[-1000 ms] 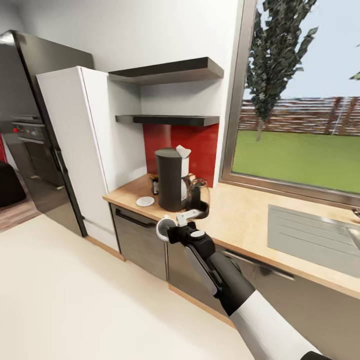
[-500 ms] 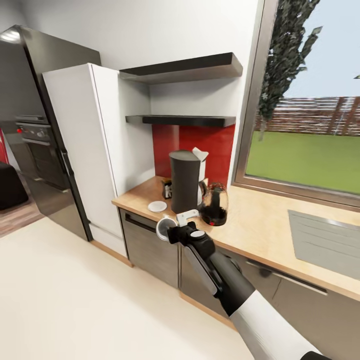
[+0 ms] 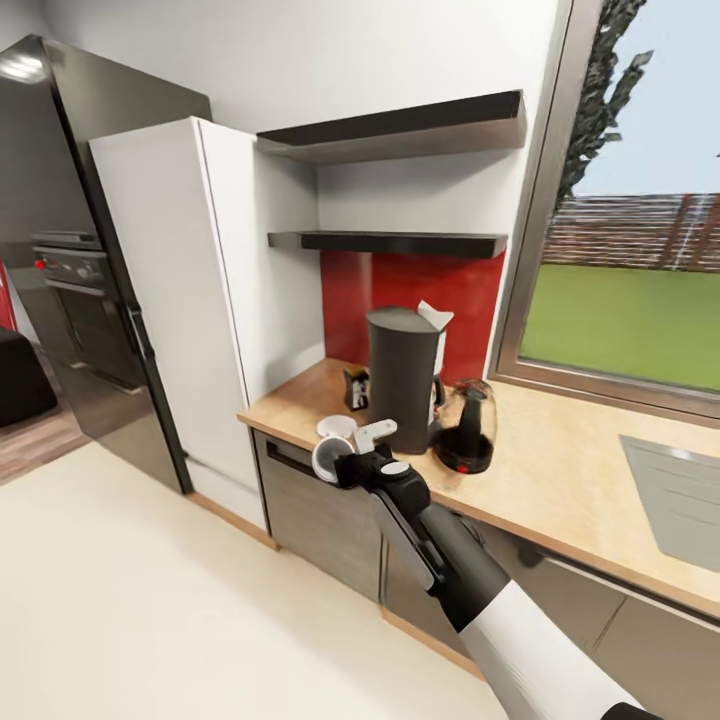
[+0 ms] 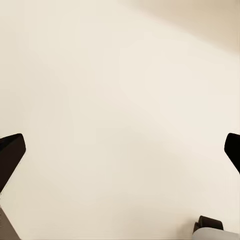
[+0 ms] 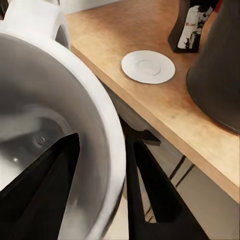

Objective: Set up a coffee station on the kitchen countertop: keep the coffee maker on the countertop, move the bottle of coffee from the kitchen shelf to the counter next to the coffee maker, place a paper coffee filter on top of the coffee maker, put the saucer next to the coffee maker with the coffee cup on the saucer, and place the electric kettle next to the coffee maker.

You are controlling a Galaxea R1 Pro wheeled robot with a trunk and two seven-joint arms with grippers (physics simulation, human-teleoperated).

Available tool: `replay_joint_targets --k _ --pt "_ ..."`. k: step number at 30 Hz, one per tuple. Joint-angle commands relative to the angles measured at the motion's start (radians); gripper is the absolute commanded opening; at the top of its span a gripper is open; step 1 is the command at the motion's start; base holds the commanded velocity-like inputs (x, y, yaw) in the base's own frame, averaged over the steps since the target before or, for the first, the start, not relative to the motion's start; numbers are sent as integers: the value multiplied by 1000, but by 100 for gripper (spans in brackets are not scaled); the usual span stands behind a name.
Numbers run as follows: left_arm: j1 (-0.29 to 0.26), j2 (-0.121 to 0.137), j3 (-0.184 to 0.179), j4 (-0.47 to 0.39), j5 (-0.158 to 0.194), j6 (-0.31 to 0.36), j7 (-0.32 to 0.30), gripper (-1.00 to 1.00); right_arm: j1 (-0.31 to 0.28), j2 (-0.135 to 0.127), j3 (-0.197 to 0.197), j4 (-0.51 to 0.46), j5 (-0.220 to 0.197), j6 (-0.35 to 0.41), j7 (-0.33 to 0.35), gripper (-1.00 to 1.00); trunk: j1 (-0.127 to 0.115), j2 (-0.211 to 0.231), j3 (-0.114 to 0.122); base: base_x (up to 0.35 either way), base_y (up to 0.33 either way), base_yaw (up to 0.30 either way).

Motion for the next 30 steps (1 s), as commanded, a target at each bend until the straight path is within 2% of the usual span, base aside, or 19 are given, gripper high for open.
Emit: replay_joint_targets --k 1,30 --pt "0 0 3 -1 -11 -1 6 100 -1 0 2 -1 -10 3 -10 -100 1 -2 -2 233 275 15" --pt "0 0 3 -1 -11 0 6 100 -1 0 4 -5 -10 3 -10 -100 1 -2 -2 206 283 14"
